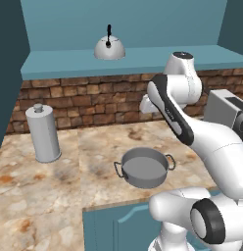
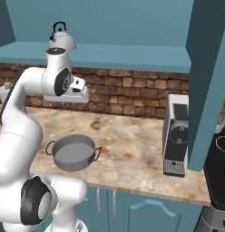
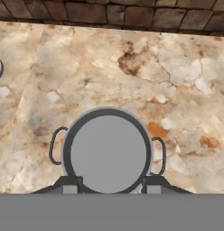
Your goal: Pick the kettle from the cabinet and place it on a stove burner. Then pick the pot from the counter and place it on another stove burner. Finally, turn both burners on.
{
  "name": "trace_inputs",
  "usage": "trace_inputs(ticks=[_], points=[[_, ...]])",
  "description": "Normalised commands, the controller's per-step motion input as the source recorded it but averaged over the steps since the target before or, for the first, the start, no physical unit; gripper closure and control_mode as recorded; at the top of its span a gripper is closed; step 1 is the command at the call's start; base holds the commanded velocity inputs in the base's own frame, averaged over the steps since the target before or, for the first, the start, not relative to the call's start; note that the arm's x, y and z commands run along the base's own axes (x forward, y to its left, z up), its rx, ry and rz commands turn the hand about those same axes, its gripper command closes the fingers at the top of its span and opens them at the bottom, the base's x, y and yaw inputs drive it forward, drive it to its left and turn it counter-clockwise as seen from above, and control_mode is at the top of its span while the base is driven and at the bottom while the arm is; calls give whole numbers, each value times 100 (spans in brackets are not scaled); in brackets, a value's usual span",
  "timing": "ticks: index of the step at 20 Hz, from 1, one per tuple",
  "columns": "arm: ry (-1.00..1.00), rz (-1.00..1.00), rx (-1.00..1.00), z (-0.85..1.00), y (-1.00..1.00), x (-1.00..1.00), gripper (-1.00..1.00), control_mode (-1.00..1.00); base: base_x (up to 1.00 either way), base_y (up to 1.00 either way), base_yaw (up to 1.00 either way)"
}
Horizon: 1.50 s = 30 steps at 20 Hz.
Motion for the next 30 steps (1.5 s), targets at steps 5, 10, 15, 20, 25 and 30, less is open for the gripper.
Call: trace_inputs(ticks=[5, 10, 15, 20, 25, 30], points=[[-7, 0, 0, 6, 0, 0, -100, -100, 0, 0, 0], [-13, 0, 0, 25, 3, -1, -100, -100, 0, 0, 0], [-17, 0, 0, 31, 16, -7, -100, -100, 0, 0, 0], [-25, 0, -1, 33, 21, -16, -100, -100, 0, 0, 0], [-29, 0, -1, 32, 23, -11, -100, -100, 0, 0, 0], [-31, 0, 0, 38, 16, -8, -100, -100, 0, 0, 0]])
